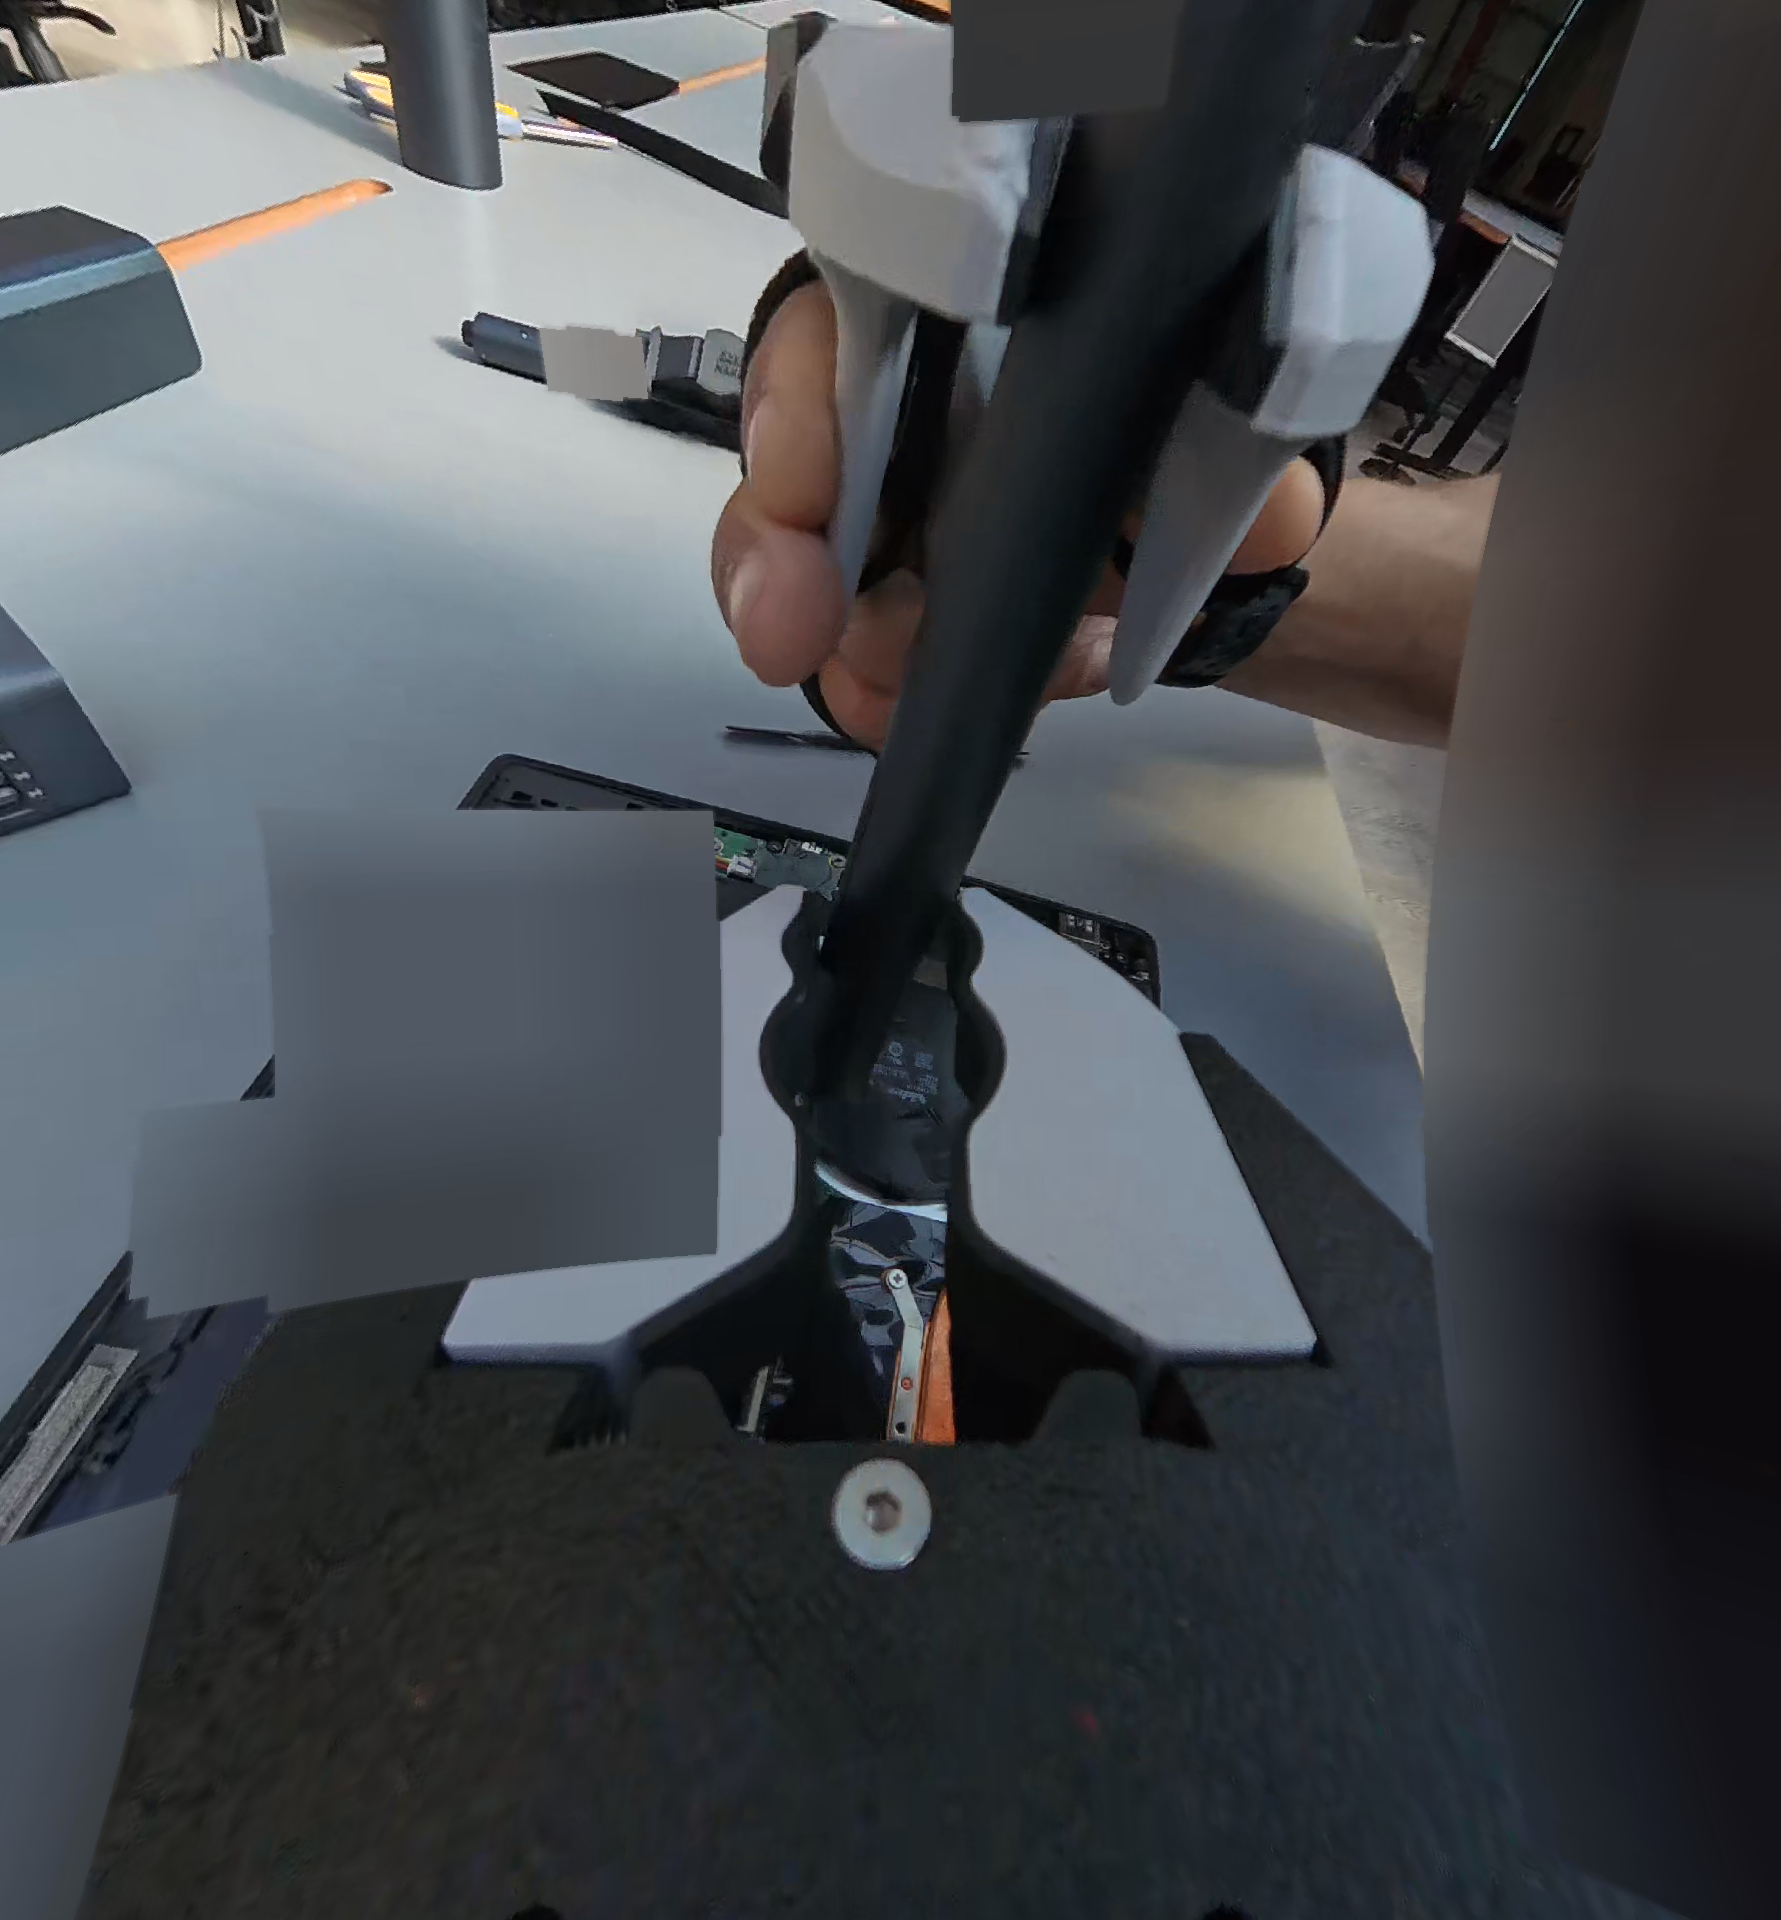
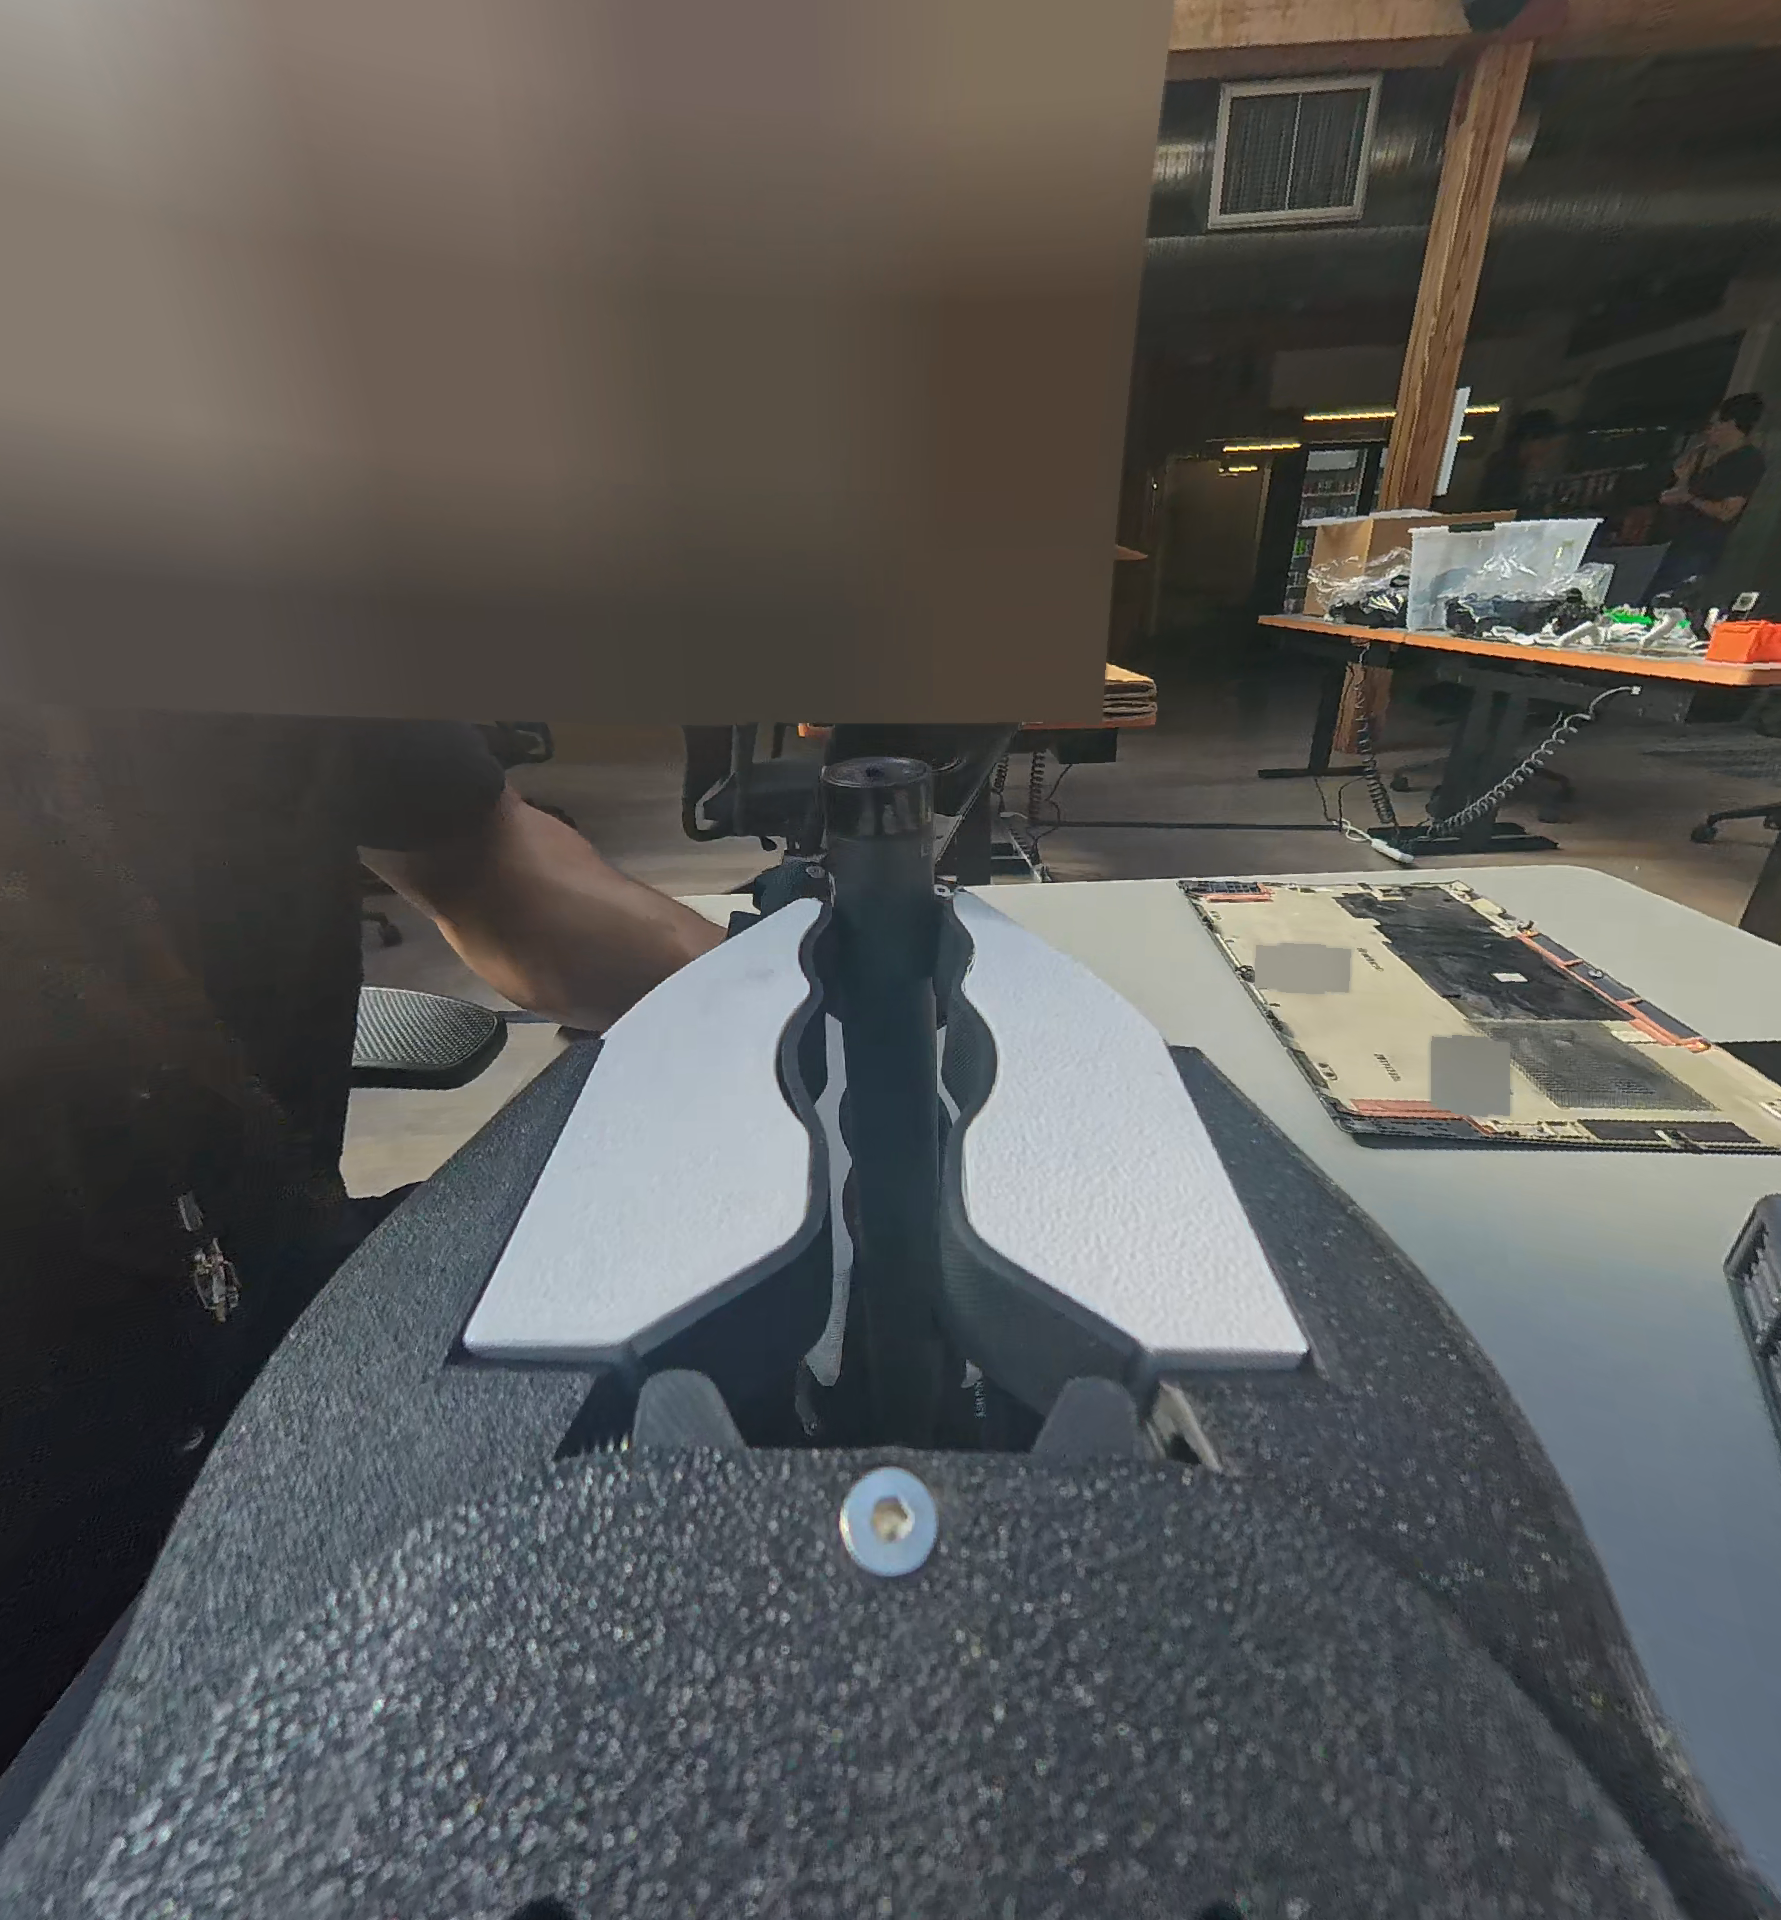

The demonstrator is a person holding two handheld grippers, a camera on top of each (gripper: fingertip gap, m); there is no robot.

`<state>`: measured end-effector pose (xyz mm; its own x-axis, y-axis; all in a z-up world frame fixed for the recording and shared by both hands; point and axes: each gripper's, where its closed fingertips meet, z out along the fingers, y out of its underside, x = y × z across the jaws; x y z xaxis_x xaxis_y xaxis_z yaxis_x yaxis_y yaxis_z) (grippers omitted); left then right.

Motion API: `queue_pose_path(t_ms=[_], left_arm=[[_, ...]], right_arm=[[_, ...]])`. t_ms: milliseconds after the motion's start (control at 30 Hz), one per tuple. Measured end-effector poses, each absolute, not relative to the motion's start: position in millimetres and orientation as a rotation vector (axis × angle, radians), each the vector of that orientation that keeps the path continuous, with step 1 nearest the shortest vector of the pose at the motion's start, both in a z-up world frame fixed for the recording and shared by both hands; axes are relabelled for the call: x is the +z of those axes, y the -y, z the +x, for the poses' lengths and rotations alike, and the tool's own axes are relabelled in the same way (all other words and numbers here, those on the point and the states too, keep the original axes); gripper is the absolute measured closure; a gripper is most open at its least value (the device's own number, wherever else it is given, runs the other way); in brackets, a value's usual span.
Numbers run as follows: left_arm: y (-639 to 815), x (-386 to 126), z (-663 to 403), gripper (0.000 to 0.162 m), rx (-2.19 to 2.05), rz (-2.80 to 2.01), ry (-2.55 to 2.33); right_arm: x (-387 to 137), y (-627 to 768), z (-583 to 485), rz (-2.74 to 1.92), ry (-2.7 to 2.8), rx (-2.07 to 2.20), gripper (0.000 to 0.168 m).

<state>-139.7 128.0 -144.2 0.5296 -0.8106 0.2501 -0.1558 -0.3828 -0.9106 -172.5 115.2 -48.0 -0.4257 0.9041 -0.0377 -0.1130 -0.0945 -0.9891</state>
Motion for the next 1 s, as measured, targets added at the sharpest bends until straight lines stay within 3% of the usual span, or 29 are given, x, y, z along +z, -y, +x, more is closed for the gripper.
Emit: queue_pose_path(t_ms=[233,367,500,633,700,767,1000], left_arm=[[-134,-146,-143,0.143,-0.747,-1.806,-0.834],[-136,-146,-146,0.143,-0.710,-1.824,-0.783],[-139,-146,-149,0.144,-0.648,-1.839,-0.728],[-139,-146,-148,0.144,-0.584,-1.843,-0.706],[-137,-146,-146,0.144,-0.546,-1.839,-0.720],[-137,-146,-145,0.144,-0.512,-1.837,-0.713],[-130,-144,-144,0.140,-0.620,-1.824,-0.707]], right_arm=[[-48,-124,-176,-1.015,1.329,1.585,0.151],[-44,-135,-179,-1.224,1.197,1.486,0.128],[-50,-150,-179,-1.476,1.019,1.289,0.119],[-51,-141,-181,-1.536,0.978,1.195,0.120],[-56,-141,-181,-1.586,0.969,1.124,0.129],[-54,-135,-182,-1.565,0.983,1.117,0.149],[-55,-121,-180,-1.424,1.217,1.105,0.151]])
